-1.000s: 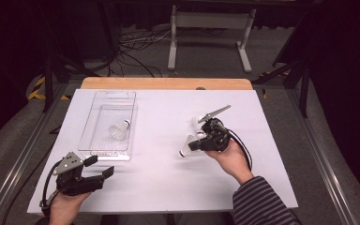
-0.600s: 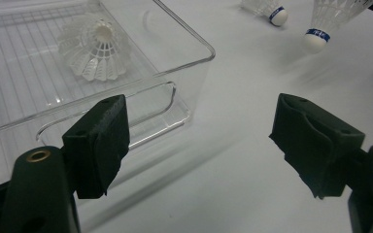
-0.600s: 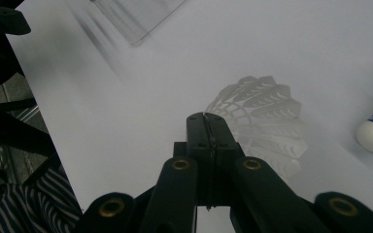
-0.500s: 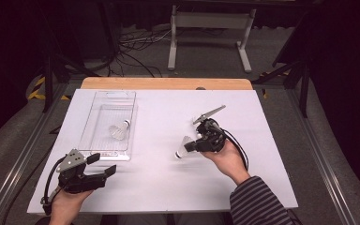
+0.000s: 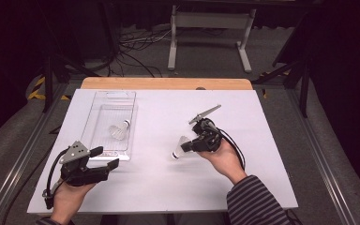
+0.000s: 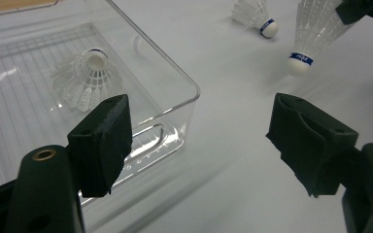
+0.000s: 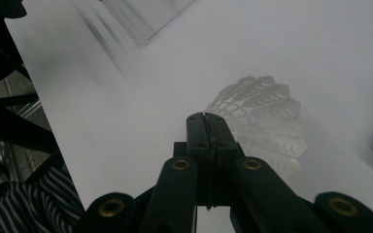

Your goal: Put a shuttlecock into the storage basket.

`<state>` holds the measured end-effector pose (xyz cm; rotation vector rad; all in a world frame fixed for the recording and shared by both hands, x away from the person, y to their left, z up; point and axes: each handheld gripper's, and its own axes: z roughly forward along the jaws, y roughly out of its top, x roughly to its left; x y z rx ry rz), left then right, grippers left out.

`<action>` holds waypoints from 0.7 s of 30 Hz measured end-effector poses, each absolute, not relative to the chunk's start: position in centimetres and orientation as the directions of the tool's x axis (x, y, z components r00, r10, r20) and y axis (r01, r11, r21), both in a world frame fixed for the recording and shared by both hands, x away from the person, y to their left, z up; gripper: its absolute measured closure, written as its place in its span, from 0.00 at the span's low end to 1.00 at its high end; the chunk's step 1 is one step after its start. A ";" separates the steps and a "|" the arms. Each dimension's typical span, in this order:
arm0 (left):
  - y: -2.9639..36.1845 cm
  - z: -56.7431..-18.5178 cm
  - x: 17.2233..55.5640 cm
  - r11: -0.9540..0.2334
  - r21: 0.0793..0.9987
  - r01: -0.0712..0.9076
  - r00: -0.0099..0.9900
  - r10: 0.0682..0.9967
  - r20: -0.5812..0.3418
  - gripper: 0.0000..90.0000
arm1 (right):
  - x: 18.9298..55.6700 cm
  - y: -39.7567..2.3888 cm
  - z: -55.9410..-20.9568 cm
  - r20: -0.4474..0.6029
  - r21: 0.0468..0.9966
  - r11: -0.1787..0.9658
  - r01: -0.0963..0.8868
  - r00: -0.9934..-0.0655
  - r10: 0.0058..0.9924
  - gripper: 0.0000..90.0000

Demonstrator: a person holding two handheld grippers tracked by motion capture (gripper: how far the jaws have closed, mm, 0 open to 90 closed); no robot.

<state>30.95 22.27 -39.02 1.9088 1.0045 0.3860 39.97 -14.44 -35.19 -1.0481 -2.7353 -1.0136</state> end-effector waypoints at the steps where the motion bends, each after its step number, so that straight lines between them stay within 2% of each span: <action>1: 22.2 -38.9 31.0 -0.251 0.837 0.487 0.621 0.773 -0.129 0.28 | 40.0 -14.4 -35.2 0.256 0.564 0.558 0.608 -0.772 0.582 1.00; 9: 20.7 -37.7 31.8 -0.312 0.822 0.476 0.650 0.755 -0.090 0.27 | 39.9 -14.5 -35.0 0.260 0.562 0.559 0.610 -0.772 0.581 1.00; 21: 18.5 -36.9 32.8 -0.352 0.815 0.461 0.692 0.717 -0.082 0.29 | 39.9 -14.7 -34.5 0.256 0.566 0.558 0.607 -0.773 0.580 1.00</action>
